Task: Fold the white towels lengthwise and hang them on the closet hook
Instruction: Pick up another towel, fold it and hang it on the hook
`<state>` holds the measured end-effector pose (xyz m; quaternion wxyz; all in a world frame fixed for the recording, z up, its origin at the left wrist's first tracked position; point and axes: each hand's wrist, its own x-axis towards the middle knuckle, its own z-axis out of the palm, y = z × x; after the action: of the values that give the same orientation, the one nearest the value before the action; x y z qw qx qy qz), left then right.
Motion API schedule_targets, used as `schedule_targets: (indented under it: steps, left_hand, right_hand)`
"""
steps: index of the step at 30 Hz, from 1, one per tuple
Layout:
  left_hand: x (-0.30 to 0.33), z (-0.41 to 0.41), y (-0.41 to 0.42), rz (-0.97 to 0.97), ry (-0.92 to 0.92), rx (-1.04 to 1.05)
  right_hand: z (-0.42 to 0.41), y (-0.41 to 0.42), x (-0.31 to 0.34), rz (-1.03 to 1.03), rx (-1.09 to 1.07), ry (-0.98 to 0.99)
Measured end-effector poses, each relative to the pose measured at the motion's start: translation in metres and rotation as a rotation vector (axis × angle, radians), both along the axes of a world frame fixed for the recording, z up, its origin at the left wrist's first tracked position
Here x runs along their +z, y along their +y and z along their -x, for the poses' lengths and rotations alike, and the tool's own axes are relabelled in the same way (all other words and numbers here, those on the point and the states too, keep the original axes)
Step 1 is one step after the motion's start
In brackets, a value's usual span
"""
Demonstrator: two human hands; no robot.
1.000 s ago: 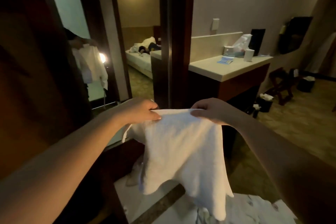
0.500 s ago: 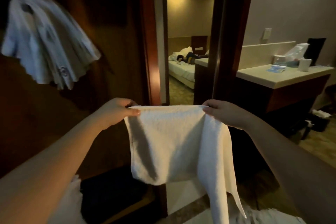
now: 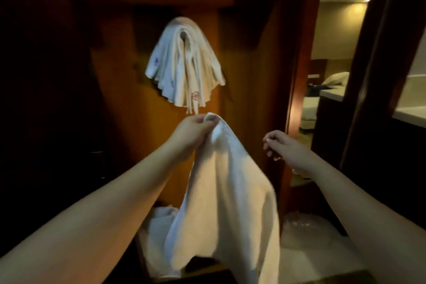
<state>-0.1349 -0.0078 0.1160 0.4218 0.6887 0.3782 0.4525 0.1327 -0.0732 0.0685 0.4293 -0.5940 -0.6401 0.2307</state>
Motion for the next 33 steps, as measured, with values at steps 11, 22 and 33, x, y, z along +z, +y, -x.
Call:
schedule_targets:
  steps: [11, 22, 33]
  left_hand:
    - [0.035, 0.082, 0.001, -0.123, 0.386, 0.212]
    - [0.038, 0.194, 0.012, 0.045, 0.525, 0.243]
    - [0.016, 0.254, 0.066, 0.162, 1.158, 0.493]
  right_hand:
    - [0.167, 0.058, 0.075, -0.218, 0.322, -0.112]
    - [0.201, 0.132, 0.096, -0.326, 0.132, 0.005]
    - [0.148, 0.190, 0.111, -0.360, 0.005, 0.046]
